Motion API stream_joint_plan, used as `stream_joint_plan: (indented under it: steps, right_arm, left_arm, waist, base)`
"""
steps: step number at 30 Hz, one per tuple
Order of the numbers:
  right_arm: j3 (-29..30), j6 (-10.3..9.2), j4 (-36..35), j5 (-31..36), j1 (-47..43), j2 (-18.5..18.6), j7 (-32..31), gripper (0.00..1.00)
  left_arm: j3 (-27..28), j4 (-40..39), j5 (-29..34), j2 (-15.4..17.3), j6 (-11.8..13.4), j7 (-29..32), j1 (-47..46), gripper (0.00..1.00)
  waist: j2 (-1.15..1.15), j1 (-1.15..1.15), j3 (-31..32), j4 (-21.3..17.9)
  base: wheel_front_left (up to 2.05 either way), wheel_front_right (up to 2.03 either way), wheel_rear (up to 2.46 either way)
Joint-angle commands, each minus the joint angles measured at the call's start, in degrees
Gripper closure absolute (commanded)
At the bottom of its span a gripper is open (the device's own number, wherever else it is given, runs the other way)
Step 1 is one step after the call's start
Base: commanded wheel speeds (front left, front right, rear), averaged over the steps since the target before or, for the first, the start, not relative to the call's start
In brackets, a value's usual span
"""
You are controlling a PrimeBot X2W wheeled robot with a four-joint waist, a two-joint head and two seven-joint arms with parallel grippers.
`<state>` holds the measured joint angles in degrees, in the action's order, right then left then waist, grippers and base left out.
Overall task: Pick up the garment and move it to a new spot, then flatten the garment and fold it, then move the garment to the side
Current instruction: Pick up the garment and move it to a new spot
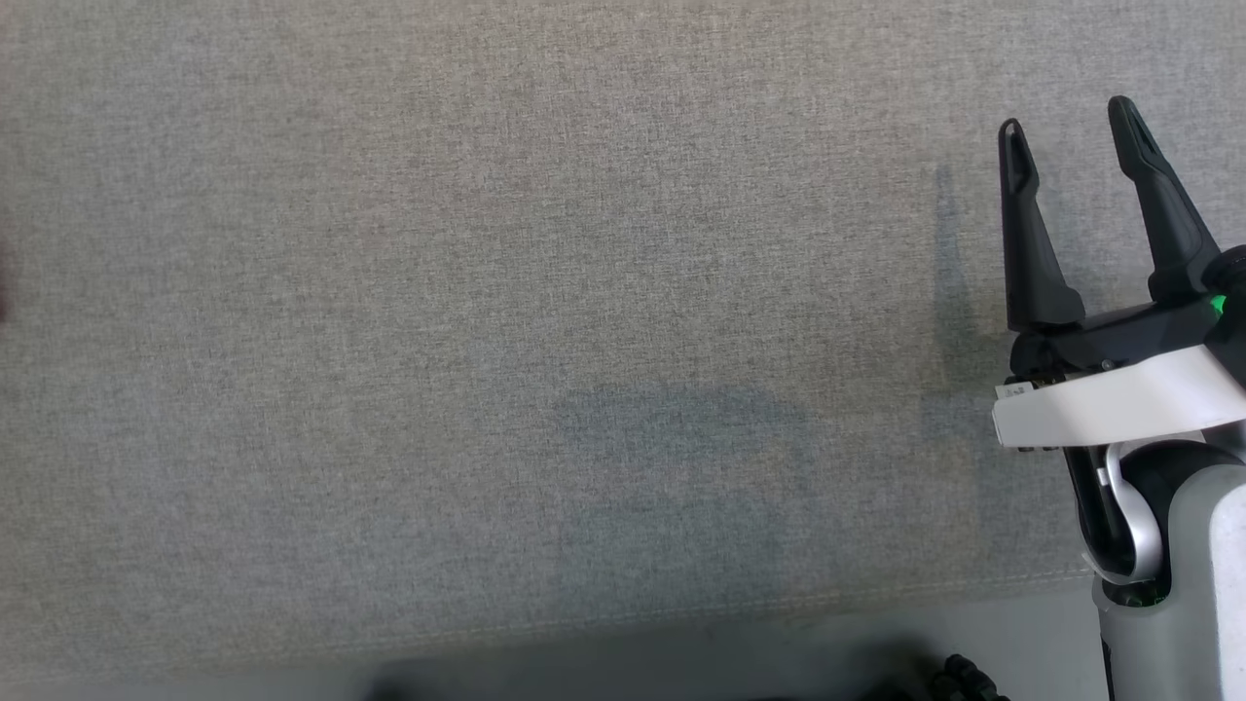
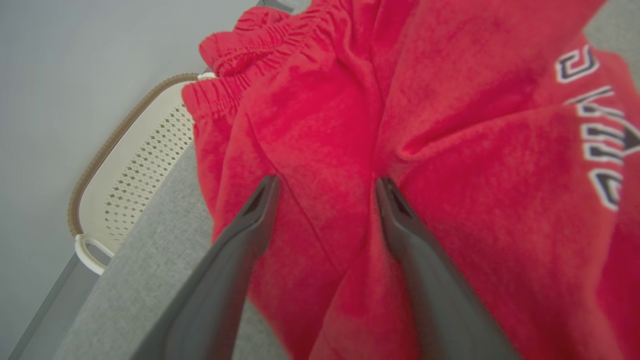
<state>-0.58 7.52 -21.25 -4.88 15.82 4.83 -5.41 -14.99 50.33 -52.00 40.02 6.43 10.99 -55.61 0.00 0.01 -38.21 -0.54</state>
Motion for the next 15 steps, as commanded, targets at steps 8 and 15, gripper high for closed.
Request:
stream_joint_plan:
  steps: [8,15]
  right_arm:
    - [-0.52,-0.07,0.43,0.03,1.24,0.1,0.6,0.0]
    - [-0.04,-0.07,2.26,-0.29,1.66,-0.22,2.06,0.0]
  left_arm:
    - [-0.39,5.3,-0.69,-1.02,-2.56,-1.69,-2.01,1.0]
    - [-1.12,7.43,2.33,0.57,-4.02,-10.42,-4.93,1.0]
  waist:
    - [0.0,-0.01,-0.03,-0.34]
    - [0.0,-0.01,1.79,-1.15]
  base:
    - [0.0,0.0,0.0]
    - [0.0,0.0,0.0]
